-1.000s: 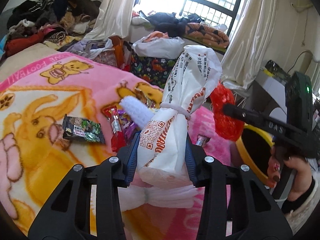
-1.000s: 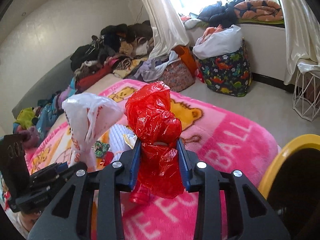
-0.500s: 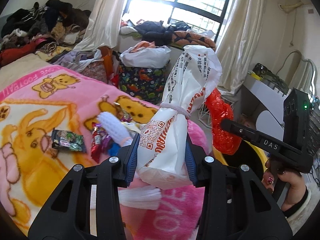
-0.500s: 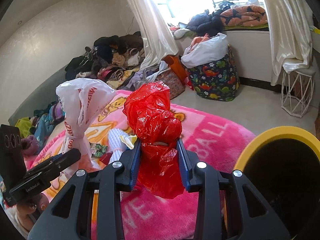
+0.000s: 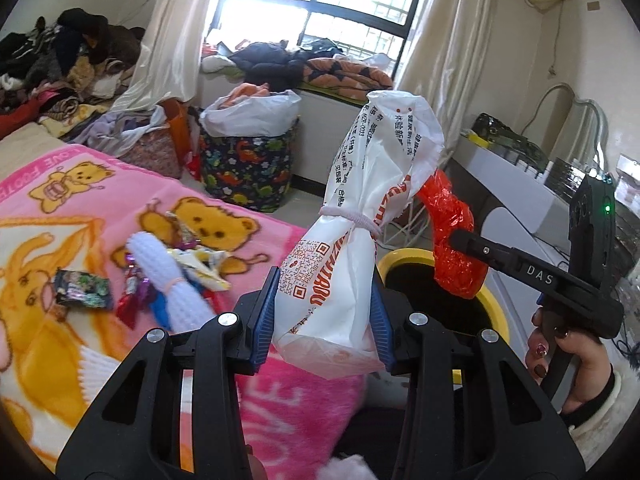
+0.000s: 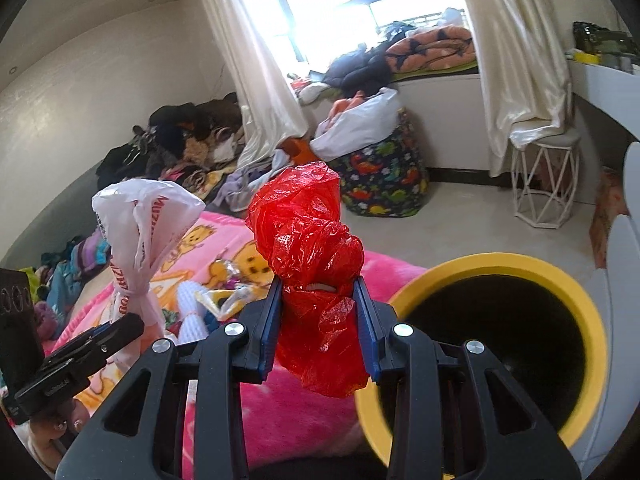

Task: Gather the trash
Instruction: 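Carry both held bags over the yellow-rimmed bin with both tools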

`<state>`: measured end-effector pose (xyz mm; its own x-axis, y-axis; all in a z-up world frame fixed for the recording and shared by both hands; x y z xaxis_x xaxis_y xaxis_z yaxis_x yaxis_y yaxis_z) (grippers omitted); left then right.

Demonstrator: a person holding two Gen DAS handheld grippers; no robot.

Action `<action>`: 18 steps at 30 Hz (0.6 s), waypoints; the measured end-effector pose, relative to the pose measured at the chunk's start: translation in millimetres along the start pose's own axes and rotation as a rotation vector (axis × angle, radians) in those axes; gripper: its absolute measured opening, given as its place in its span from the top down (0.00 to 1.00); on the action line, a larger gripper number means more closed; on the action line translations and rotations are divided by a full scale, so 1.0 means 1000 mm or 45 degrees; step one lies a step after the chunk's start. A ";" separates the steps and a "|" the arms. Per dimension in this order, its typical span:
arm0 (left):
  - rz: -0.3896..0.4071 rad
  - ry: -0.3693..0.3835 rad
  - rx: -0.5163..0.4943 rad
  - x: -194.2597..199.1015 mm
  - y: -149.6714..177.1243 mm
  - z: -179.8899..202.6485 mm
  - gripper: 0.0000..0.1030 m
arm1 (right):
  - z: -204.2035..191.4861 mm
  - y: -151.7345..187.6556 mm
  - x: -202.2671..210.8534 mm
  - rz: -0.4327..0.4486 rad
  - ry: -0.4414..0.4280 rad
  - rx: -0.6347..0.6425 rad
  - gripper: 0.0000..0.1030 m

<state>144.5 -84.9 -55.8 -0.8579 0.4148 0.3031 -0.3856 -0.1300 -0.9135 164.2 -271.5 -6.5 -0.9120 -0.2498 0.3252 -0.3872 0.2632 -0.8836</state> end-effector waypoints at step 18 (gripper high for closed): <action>-0.052 0.129 -0.101 -0.034 0.009 0.065 0.67 | 0.075 -0.007 0.041 0.075 0.208 -0.089 0.69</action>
<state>148.1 -158.9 -57.0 -0.8020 0.5074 0.3152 -0.3879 -0.0410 -0.9208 139.8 -353.1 -12.8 -0.9411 -0.0785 0.3290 -0.3355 0.3387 -0.8790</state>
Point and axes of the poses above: each gripper's, at about its wrist camera, not at the fingertips, and x roughly against the way its jaws point, z to its right, y to its underside, the point moved 7 cm from there along -x, roughly the way its jaws point, and after that the axes turned 12 degrees about z, right-handed, at the moved point
